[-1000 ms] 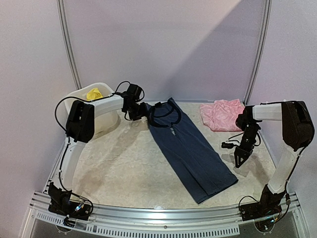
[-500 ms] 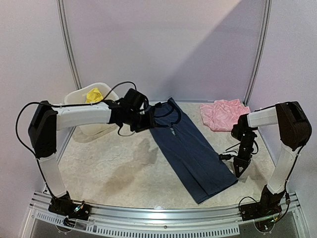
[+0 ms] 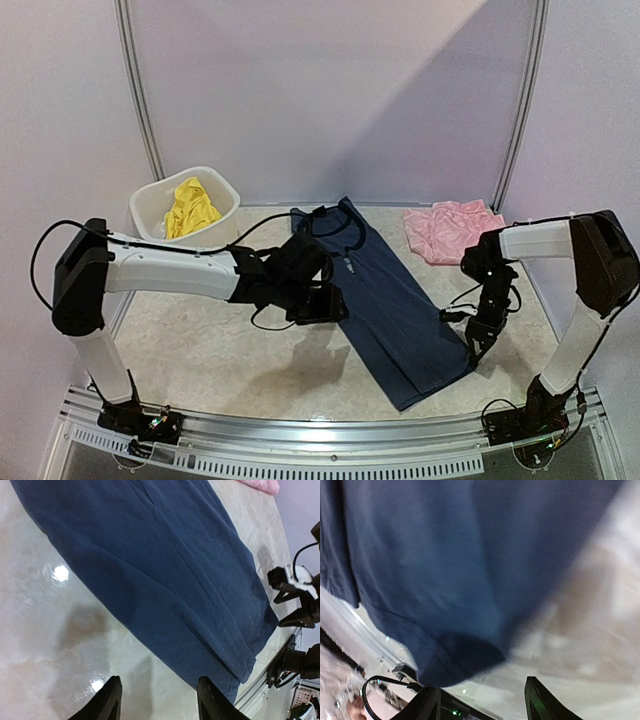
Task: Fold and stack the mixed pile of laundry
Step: Rotate the rectangle-folded tank top at the center of the board, then adjust the rectangle-folded tank top at the center of the board.
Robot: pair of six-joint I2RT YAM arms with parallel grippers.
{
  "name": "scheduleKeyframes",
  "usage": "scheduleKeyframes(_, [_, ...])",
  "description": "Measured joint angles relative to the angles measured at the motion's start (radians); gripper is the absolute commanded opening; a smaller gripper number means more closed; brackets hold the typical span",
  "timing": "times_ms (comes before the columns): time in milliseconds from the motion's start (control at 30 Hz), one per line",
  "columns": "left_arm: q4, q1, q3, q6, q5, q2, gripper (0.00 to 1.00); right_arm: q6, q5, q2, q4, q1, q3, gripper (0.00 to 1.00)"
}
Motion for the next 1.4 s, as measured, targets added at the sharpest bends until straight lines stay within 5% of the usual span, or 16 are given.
scheduleKeyframes(233, [0.099,-0.079,-0.045,-0.238,0.006,0.011,0.54,0.051,0.032,-0.076,0.007,-0.133,0.093,0.6])
scheduleKeyframes(533, [0.212,-0.204,-0.006,-0.552,0.032,0.128,0.5,0.087,0.03,-0.192,0.012,-0.15,0.227,0.6])
scheduleKeyframes(1033, [0.237,-0.268,0.091,-0.723,0.137,0.296,0.42,0.132,0.005,-0.364,0.023,-0.15,0.275,0.6])
scheduleKeyframes(1400, [0.285,-0.274,0.103,-0.801,0.18,0.339,0.03,0.177,-0.014,-0.419,0.023,-0.15,0.352,0.6])
